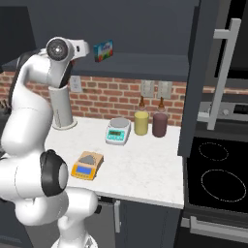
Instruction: Pick the yogurt and place it on the digital scale for weighing, and close the cabinet.
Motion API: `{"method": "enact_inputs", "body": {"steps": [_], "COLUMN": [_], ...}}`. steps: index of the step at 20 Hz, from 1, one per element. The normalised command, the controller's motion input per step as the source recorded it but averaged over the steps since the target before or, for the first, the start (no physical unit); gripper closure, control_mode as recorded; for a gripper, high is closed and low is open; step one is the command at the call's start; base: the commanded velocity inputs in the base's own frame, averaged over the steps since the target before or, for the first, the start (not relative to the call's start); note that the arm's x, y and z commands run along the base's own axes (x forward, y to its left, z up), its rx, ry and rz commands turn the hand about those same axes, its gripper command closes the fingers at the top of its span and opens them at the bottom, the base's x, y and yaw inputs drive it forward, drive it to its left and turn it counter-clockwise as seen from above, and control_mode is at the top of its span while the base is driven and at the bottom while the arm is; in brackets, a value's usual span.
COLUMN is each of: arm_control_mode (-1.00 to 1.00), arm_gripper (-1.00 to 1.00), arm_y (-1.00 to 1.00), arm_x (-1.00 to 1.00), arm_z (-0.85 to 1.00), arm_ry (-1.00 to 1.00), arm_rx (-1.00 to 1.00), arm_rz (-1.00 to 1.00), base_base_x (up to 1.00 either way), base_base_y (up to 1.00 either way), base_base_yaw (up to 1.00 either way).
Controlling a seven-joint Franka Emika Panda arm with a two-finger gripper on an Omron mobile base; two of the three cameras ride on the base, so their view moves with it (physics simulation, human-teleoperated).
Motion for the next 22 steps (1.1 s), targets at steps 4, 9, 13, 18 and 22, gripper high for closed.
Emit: {"method": "enact_inputs", "body": {"steps": [4, 9, 13, 18, 22], "arm_control_mode": [-1.0, -1.0, -1.0, -1.0, -1.0], "arm_gripper": [-1.0, -1.0, -1.0, -1.0, -1.0], "arm_y": [0.01, 0.17, 0.12, 0.01, 0.0], "arm_x": [0.25, 0.19, 0.12, 0.08, 0.08], "arm_z": [0.0, 0.0, 0.0, 0.0, 0.0], "arm_ry": [0.01, 0.01, 0.01, 0.0, 0.01], "arm_rx": [0.0, -0.02, -0.02, 0.0, 0.0], "arm_rz": [0.0, 0.0, 0.0, 0.0, 0.0], "base_base_x": [0.0, 0.0, 0.0, 0.0, 0.0], "base_base_y": [0.0, 0.0, 0.0, 0.0, 0.0], "base_base_yaw": [0.0, 0.0, 0.0, 0.0, 0.0]}}
